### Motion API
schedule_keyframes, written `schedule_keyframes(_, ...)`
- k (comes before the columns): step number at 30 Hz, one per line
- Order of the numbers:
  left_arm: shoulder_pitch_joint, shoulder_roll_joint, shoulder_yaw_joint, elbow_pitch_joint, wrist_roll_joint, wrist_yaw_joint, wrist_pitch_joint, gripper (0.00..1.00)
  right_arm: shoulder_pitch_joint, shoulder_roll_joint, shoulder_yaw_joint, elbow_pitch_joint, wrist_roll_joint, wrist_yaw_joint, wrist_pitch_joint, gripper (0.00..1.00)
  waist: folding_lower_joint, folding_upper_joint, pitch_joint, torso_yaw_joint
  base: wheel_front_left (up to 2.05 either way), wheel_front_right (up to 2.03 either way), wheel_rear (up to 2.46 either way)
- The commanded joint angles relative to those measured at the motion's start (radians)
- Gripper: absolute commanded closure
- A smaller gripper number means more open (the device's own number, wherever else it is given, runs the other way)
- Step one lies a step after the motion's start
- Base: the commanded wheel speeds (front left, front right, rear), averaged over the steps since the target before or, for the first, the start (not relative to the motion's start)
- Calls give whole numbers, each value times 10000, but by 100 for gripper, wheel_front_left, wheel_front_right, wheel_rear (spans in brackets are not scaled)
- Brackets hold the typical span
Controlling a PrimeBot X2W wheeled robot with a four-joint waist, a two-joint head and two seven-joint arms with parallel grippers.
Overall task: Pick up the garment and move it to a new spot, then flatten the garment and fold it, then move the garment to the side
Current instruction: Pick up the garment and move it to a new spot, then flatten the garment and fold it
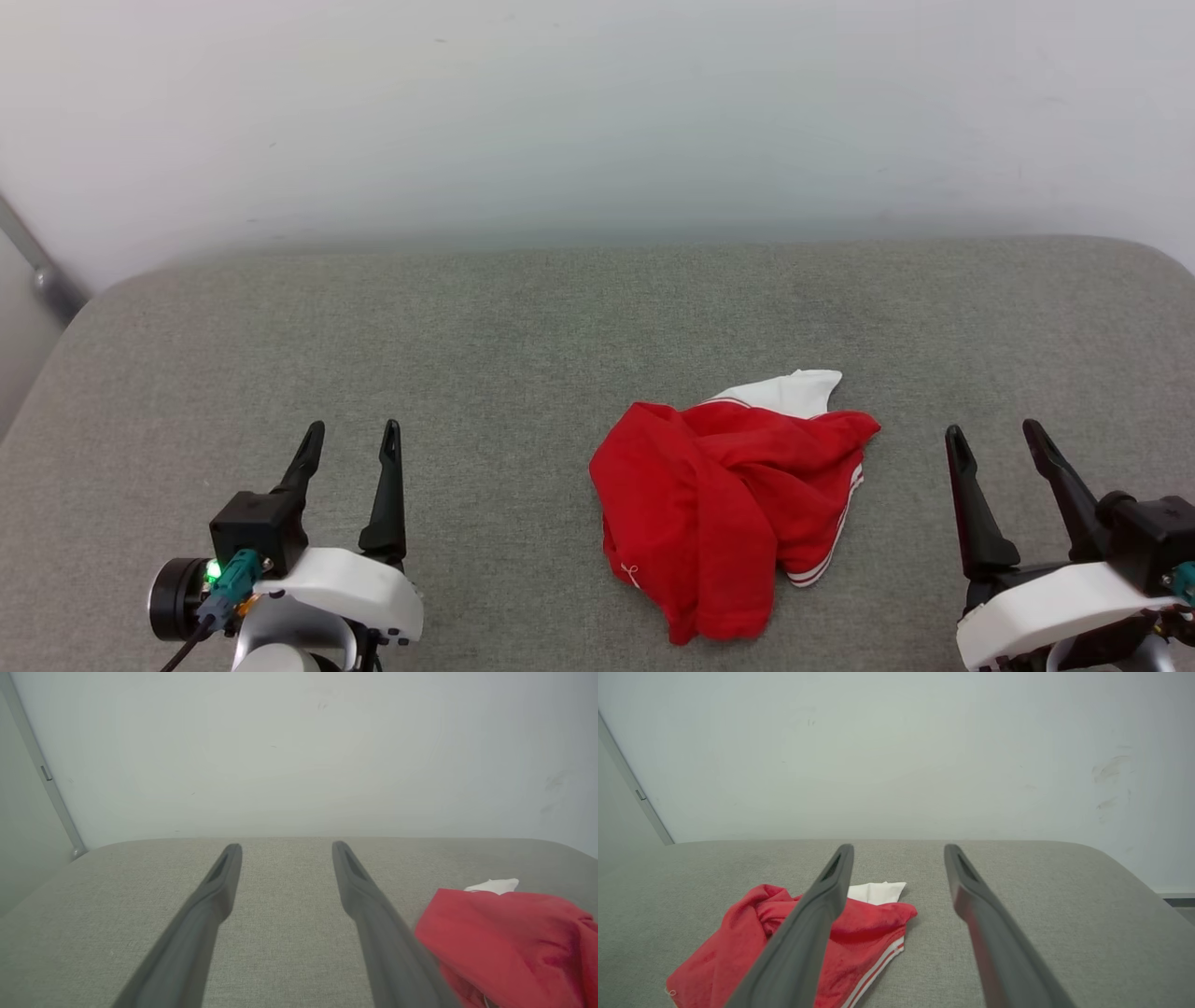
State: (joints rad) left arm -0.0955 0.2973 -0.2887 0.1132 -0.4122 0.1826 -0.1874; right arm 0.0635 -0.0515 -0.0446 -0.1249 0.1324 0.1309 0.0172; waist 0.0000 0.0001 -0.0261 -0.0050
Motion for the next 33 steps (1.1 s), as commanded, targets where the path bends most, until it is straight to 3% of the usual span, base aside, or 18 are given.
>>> schedule_keyframes(1, 88, 2, -16, -54, -29, 32, 30, 0, 13, 20, 13, -40, -32, -3, 3, 0, 0, -1, 5, 0, 0, 0, 0)
schedule_keyframes(9, 18, 33, -44, -175, -88, 81, 52, 0, -12, 20, -25, -49, -53, -3, 44, 0, 0, -1, 46, 15, 0, 0, 0)
schedule_keyframes(12, -249, -82, -247, -279, -180, -115, 345, 0, -61, 21, -67, -56, -57, -3, 51, 0, 0, -1, 93, 34, 0, 0, 0)
schedule_keyframes(18, -1437, -524, -1644, -513, -206, -1118, 1776, 0, -201, 21, -179, -73, -89, -3, 69, 0, 0, -1, 219, 84, 0, 0, 0)
schedule_keyframes(25, -2901, -1072, -3336, 15, -505, -2453, 4232, 0, -292, 21, -110, -92, 5, -3, 37, 0, 0, -1, 574, -165, 0, 0, 0)
schedule_keyframes(33, -3628, -1003, -4420, 1070, -1220, -2976, 6541, 0, -485, 21, -204, 131, 222, -3, -181, 0, 0, -1, 1168, -694, 0, 0, 0)
